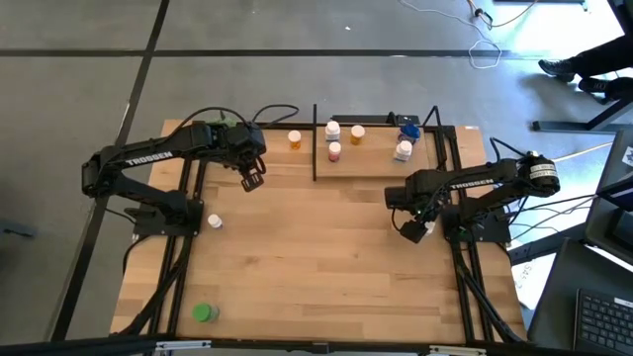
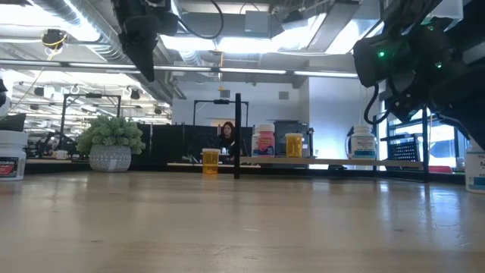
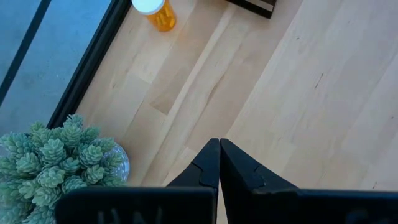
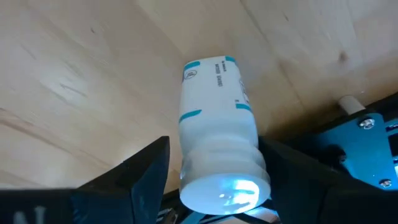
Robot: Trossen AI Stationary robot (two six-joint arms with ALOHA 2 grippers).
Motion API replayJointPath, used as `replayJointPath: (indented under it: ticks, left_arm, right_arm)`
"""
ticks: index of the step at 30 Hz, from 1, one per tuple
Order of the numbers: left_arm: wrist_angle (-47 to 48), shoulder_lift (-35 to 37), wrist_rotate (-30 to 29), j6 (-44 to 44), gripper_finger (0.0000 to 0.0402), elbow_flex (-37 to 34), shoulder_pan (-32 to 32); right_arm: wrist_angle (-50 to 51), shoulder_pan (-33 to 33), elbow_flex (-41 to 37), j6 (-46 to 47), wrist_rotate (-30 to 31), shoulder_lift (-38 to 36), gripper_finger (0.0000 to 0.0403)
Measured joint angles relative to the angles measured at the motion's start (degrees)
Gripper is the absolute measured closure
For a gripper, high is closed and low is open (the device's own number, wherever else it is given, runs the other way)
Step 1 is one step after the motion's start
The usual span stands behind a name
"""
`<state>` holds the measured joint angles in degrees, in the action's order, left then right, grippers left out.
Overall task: Pick and place medicine bottles onto shelf by color
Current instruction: Put the white medicine bottle on the shelf
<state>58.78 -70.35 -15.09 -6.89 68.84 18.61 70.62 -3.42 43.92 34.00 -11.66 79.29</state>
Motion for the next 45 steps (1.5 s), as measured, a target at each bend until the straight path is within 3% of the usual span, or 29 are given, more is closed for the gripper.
replayJointPath:
  ticks: [11,20,33,45]
  left_arm:
    - [-0.02,0.00,0.00,0.02,0.0401,0.00,0.01]
    - [-1.33,0.00,-0.02,0.02,0.0401,0.00,0.02]
    - [-1.57,0.00,-0.02,0.00,0.0401,0.00,0.00]
    - [-2.80,0.00,-0.02,-0.05,0.0401,0.00,0.00]
  right_arm:
    - [-0.48,0.01,0.02,1.12,-0.03,0.00,0.0224]
    - [-1.42,-0.04,2.26,1.68,-0.39,0.04,0.0222]
    - [-0.22,-3.37,18.57,1.02,-0.14,0.56,0.0223]
    - [2.02,-12.13,36.01,-15.48,4.56,8.08,0.0223]
